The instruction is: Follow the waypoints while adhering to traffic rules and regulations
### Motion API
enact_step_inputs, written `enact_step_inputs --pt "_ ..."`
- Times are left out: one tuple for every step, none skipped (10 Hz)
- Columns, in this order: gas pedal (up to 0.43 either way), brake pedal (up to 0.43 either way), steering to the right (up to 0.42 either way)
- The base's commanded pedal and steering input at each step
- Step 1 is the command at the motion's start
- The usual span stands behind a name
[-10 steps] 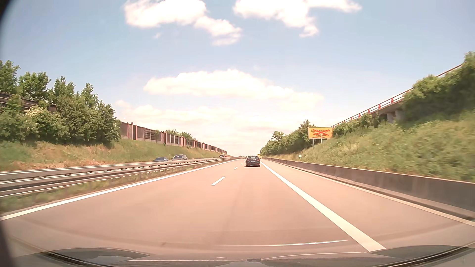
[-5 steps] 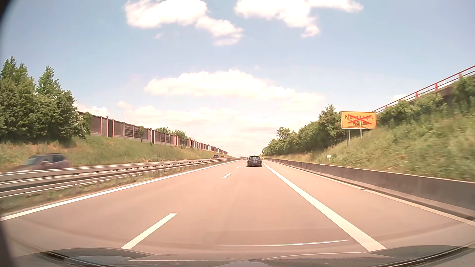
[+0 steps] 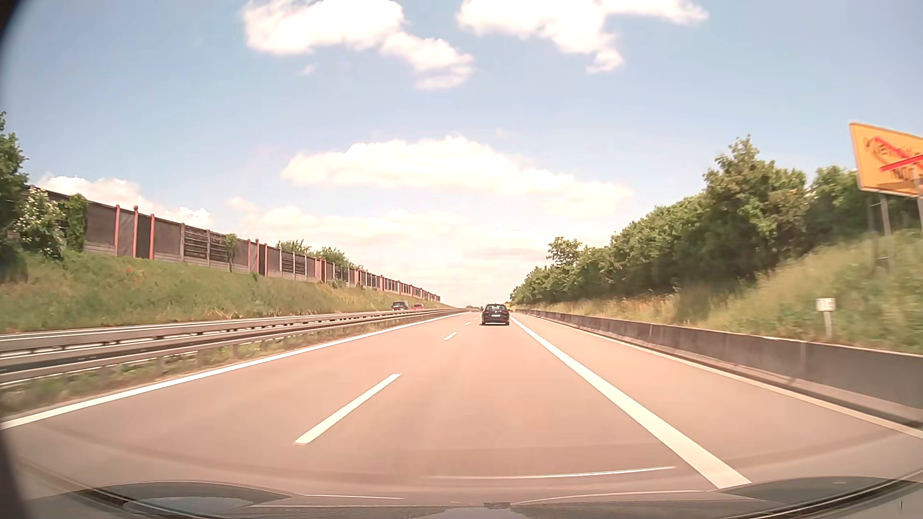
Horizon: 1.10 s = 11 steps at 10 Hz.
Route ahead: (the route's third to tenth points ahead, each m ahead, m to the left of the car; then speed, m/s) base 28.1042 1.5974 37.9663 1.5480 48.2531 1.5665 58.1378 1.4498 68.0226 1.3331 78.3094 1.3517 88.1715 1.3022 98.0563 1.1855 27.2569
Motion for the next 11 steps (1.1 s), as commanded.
enact_step_inputs --pt "0.358 0.012 -0.001" --pt "0.358 0.012 -0.001" --pt "0.358 0.006 -0.002" --pt "0.358 0.012 -0.001" --pt "0.358 0.012 -0.002" --pt "0.358 0.012 -0.001" --pt "0.358 0.012 -0.001" --pt "0.350 0.012 -0.002" --pt "0.331 0.012 -0.002" --pt "0.299 0.012 -0.002" --pt "0.299 0.012 -0.002"
